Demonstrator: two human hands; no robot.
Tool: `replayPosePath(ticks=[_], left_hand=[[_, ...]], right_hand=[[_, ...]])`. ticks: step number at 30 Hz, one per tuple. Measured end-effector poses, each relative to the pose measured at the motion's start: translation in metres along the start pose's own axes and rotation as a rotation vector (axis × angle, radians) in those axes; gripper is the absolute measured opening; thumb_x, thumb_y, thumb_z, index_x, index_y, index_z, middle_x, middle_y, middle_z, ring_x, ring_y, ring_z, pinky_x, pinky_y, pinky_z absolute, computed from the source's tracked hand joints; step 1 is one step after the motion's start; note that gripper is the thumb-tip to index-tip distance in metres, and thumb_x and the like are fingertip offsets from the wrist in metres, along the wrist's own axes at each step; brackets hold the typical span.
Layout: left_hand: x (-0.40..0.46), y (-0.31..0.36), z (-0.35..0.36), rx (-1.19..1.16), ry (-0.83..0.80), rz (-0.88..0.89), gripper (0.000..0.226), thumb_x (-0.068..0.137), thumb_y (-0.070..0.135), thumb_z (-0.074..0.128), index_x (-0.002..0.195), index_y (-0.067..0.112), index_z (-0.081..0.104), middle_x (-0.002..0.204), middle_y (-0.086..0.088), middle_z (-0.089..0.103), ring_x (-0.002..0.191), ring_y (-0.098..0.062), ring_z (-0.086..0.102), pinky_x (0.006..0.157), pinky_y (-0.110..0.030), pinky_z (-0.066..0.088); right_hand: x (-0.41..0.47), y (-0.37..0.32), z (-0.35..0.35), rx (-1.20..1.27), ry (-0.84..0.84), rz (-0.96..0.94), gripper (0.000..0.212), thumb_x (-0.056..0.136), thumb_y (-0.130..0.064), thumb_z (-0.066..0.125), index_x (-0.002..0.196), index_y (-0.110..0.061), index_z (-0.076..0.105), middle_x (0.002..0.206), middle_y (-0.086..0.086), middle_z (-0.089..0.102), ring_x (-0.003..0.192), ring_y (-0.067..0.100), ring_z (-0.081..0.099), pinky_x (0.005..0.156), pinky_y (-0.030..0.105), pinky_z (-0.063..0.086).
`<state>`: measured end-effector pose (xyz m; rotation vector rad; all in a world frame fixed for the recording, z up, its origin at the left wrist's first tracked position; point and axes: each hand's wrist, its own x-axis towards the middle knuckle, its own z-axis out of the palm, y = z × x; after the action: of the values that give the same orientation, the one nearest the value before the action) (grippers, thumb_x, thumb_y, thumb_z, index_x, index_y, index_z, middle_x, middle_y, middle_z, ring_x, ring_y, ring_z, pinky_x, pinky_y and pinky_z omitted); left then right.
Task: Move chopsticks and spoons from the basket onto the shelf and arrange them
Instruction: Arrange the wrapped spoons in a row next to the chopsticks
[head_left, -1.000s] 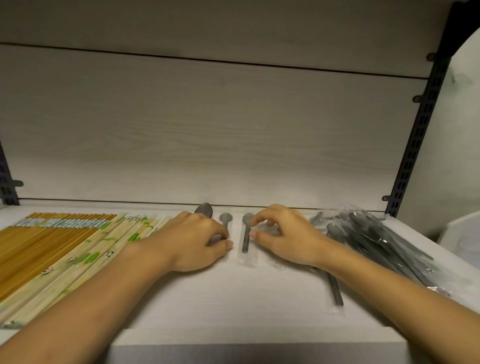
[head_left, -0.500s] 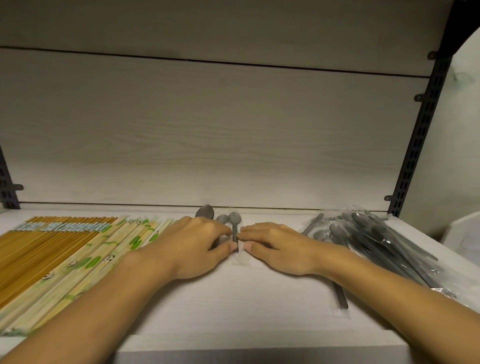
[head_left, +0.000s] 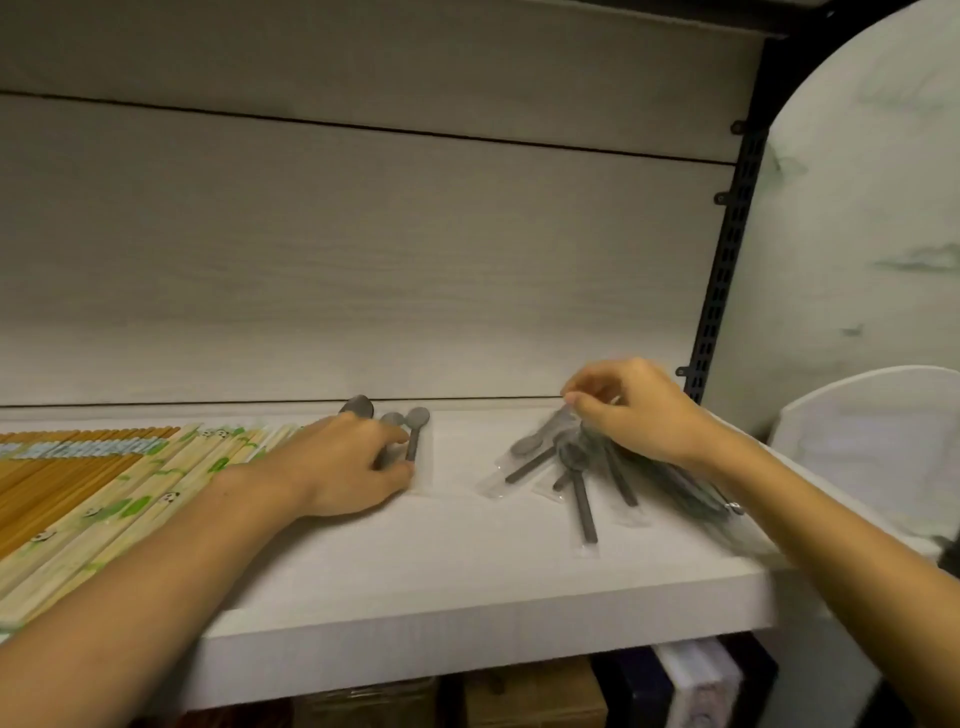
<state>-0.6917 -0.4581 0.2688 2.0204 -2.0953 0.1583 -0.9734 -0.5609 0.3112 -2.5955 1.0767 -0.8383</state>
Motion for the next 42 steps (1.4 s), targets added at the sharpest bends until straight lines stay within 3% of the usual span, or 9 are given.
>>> replayPosePath(ticks=[6, 9, 14, 21, 26, 30, 32, 37, 42], left_hand=[[0.009, 0.035, -0.009, 0.003, 0.048, 0.075, 0.036, 0.09, 0.047, 0.048, 0.123, 0.035, 0.057, 0.119, 0.009, 0.063, 0.114, -0.02, 0.055, 0.094, -0.034, 0.044], [0.016, 0.064, 0.001, -0.043, -0.047, 0.111, 0.04, 0.088, 0.058, 0.047, 0.123, 0.04, 0.056, 0.124, 0.011, 0.062, 0.118, -0.019, 0.052, 0.099, -0.041, 0.041], [0.022, 0.094, 0.005, -0.169, -0.073, 0.165, 0.028, 0.09, 0.036, 0.062, 0.116, 0.028, 0.066, 0.11, 0.002, 0.068, 0.104, -0.017, 0.059, 0.092, -0.031, 0.047], [0.01, 0.092, -0.004, -0.276, -0.016, 0.16, 0.022, 0.085, 0.013, 0.062, 0.102, 0.024, 0.072, 0.096, 0.013, 0.067, 0.073, 0.004, 0.055, 0.059, 0.002, 0.035], [0.004, 0.09, -0.01, -0.414, -0.011, 0.106, 0.016, 0.079, 0.019, 0.061, 0.088, 0.028, 0.071, 0.072, 0.017, 0.064, 0.062, 0.004, 0.056, 0.063, -0.012, 0.043], [0.013, 0.086, -0.004, -0.215, 0.002, 0.095, 0.029, 0.09, 0.032, 0.056, 0.118, 0.036, 0.06, 0.114, 0.01, 0.06, 0.095, -0.012, 0.058, 0.09, -0.034, 0.044], [0.018, 0.085, 0.002, -0.117, -0.07, 0.143, 0.035, 0.095, 0.025, 0.053, 0.128, 0.036, 0.055, 0.125, 0.01, 0.056, 0.109, -0.015, 0.051, 0.09, -0.03, 0.036], [0.025, 0.085, 0.009, -0.208, -0.023, 0.255, 0.021, 0.091, 0.02, 0.063, 0.109, 0.028, 0.07, 0.106, 0.009, 0.069, 0.085, -0.004, 0.056, 0.083, -0.021, 0.046], [0.028, 0.079, 0.007, -0.231, 0.164, 0.396, 0.011, 0.092, 0.022, 0.059, 0.096, 0.023, 0.069, 0.098, 0.012, 0.067, 0.093, -0.01, 0.059, 0.085, -0.035, 0.048]], right_hand=[[-0.049, -0.012, 0.001, -0.154, -0.086, 0.075, 0.026, 0.083, -0.052, 0.065, 0.088, -0.027, 0.069, 0.062, -0.01, 0.059, 0.055, 0.002, 0.052, 0.05, 0.017, 0.038], [-0.054, -0.017, 0.015, -0.212, -0.158, 0.099, 0.029, 0.081, -0.048, 0.068, 0.1, -0.025, 0.069, 0.068, -0.013, 0.061, 0.062, 0.001, 0.055, 0.064, 0.025, 0.049], [-0.056, -0.014, 0.011, -0.141, -0.165, 0.199, 0.014, 0.077, -0.025, 0.07, 0.088, -0.018, 0.073, 0.07, -0.002, 0.072, 0.07, 0.014, 0.069, 0.074, 0.035, 0.058], [-0.062, -0.012, 0.005, -0.219, -0.197, 0.305, 0.029, 0.078, -0.032, 0.068, 0.093, -0.008, 0.072, 0.091, 0.001, 0.071, 0.087, 0.02, 0.065, 0.081, 0.036, 0.055], [-0.057, -0.013, 0.013, -0.197, -0.124, 0.328, 0.019, 0.077, -0.026, 0.067, 0.082, -0.009, 0.073, 0.083, -0.001, 0.07, 0.083, 0.02, 0.065, 0.077, 0.034, 0.056], [-0.054, -0.011, 0.012, -0.174, -0.072, 0.323, 0.015, 0.079, -0.025, 0.067, 0.081, -0.011, 0.07, 0.089, -0.014, 0.061, 0.092, 0.022, 0.061, 0.073, 0.028, 0.047], [-0.055, -0.008, 0.01, -0.148, -0.056, 0.317, 0.005, 0.078, -0.023, 0.066, 0.081, -0.019, 0.063, 0.087, -0.009, 0.063, 0.087, 0.02, 0.06, 0.067, 0.024, 0.043], [-0.057, -0.006, 0.003, 0.054, 0.02, 0.246, 0.01, 0.084, -0.019, 0.07, 0.09, -0.02, 0.061, 0.072, -0.002, 0.064, 0.058, 0.009, 0.052, 0.05, 0.011, 0.039], [-0.051, -0.013, 0.003, 0.195, 0.131, 0.217, 0.023, 0.09, -0.025, 0.064, 0.073, -0.014, 0.073, 0.051, -0.004, 0.06, 0.042, 0.001, 0.046, 0.047, 0.013, 0.039]])
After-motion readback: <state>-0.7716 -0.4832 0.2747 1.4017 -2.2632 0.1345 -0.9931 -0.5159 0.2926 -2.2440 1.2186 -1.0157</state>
